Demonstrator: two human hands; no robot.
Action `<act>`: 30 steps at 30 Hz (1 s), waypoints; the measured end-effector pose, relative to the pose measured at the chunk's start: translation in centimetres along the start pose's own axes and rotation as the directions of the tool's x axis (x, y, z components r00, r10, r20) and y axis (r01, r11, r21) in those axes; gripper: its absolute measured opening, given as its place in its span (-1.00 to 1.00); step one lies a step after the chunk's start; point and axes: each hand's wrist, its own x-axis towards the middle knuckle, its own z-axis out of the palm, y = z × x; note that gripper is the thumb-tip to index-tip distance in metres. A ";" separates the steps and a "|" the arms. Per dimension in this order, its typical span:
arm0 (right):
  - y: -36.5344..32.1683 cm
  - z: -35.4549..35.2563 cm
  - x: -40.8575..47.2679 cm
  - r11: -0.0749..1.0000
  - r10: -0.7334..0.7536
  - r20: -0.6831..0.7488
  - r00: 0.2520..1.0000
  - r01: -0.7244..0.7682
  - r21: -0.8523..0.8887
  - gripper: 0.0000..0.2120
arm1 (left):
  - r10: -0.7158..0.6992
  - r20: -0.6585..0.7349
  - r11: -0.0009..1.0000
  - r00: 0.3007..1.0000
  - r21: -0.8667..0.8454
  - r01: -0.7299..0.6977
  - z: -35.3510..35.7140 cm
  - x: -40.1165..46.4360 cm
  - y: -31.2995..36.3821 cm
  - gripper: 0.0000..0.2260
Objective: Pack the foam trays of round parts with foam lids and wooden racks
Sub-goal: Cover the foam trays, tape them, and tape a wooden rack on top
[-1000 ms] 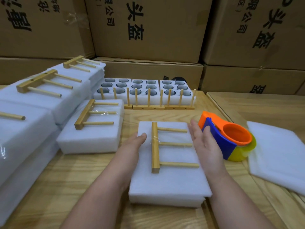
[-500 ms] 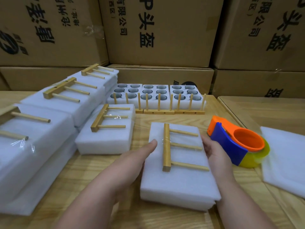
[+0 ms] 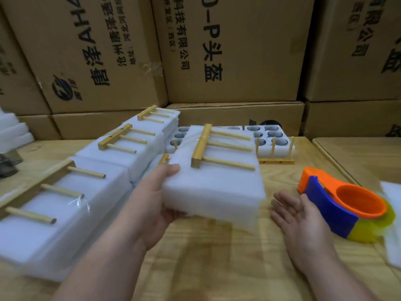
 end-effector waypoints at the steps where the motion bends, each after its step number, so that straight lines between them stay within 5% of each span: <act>1: 0.0 0.1 0.0 1.000 -0.011 0.000 1.000 0.011 -0.018 -0.49 | 0.039 -0.038 0.999 0.999 -0.007 -0.039 -0.6 0.5 1.0 -0.73; 10: 0.4 0.1 0.3 0.992 -0.024 0.052 0.998 0.030 -0.120 -0.59 | 0.064 -0.299 0.998 0.952 0.000 -0.067 -3.1 4.0 5.5 -0.68; 18: 1.0 -0.2 0.7 0.984 -0.056 0.065 0.996 0.066 -0.168 -0.61 | 0.057 -0.382 0.997 0.922 -0.030 -0.075 -2.9 4.3 5.4 -0.74; 22: 1.2 -0.4 0.8 0.981 -0.054 0.076 0.996 0.067 -0.181 -0.62 | 0.080 -0.358 0.982 0.930 0.188 -0.013 -2.8 4.8 6.4 -0.68; 25: 1.3 -0.3 1.0 0.983 -0.049 0.066 0.997 0.060 -0.171 -0.62 | 0.264 -0.348 0.836 0.899 0.548 -0.033 -3.4 4.8 6.3 -0.64; 30: 1.4 0.0 1.2 0.980 -0.049 0.075 0.996 0.062 -0.187 -0.63 | 0.645 -0.123 0.215 0.754 0.976 -0.025 -3.1 4.4 5.1 -0.62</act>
